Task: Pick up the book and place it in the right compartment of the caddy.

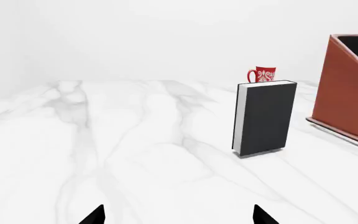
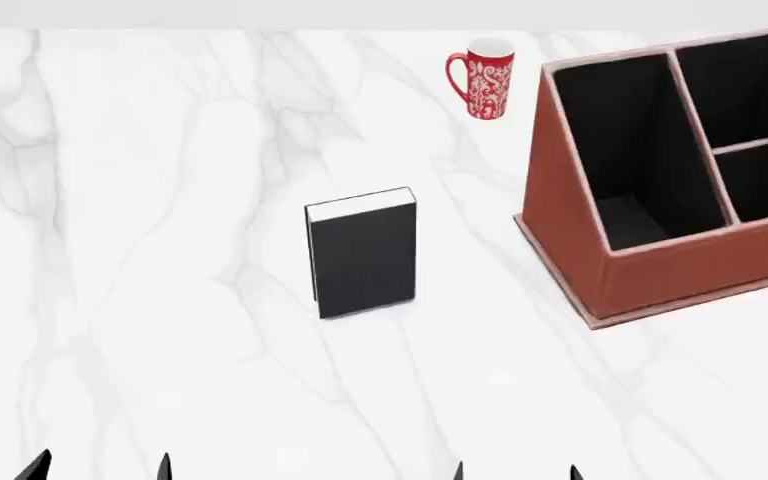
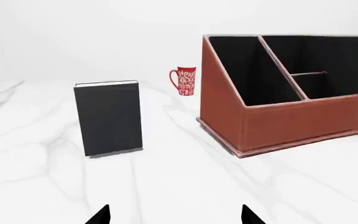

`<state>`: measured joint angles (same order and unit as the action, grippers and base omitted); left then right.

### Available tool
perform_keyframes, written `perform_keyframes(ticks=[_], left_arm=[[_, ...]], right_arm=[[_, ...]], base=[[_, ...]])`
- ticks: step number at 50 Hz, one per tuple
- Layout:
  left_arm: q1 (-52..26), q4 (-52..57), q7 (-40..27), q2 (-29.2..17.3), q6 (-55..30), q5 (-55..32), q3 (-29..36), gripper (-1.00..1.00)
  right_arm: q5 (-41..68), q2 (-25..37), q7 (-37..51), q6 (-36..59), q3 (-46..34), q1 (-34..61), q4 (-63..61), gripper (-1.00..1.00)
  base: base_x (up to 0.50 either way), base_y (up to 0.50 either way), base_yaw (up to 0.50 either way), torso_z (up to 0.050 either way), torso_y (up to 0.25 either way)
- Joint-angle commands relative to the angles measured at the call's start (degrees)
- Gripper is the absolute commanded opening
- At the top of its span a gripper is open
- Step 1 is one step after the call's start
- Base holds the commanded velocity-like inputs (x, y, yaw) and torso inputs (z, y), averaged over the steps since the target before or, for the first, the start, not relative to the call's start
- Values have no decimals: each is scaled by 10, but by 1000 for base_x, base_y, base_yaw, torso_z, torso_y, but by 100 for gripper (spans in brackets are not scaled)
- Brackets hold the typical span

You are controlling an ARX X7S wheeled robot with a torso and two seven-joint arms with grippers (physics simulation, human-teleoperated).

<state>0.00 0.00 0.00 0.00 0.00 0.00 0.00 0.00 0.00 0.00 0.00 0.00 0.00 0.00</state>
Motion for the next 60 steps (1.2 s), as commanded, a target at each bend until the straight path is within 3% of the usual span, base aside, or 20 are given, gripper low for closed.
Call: perform_keyframes(ticks=[1, 17, 23, 30, 38, 60], left_arm=[[0, 0, -10, -9, 2, -10, 10, 100], [20, 50, -55, -38, -13, -31, 15, 100], [90, 160, -122, -60, -40, -52, -86, 100], [211, 258, -191, -51, 0, -118, -258, 100], [290, 292, -227, -28, 53, -161, -359, 100], [294, 275, -240, -45, 64, -170, -335, 100]], right_arm=[[1, 9, 13, 13, -15, -5, -20, 100], [11, 35, 44, 11, -44, -8, -31, 100], [19, 41, 51, 19, -44, -5, -39, 100], [28, 47, 62, 16, -39, 1, -37, 100], [32, 53, 72, 28, -41, 2, -52, 100], [47, 68, 84, 27, -57, 0, -62, 100]], base=[[0, 0, 0, 0, 0], [0, 0, 0, 0, 0], [0, 0, 0, 0, 0], [0, 0, 0, 0, 0], [0, 0, 0, 0, 0], [0, -44, 0, 0, 0]])
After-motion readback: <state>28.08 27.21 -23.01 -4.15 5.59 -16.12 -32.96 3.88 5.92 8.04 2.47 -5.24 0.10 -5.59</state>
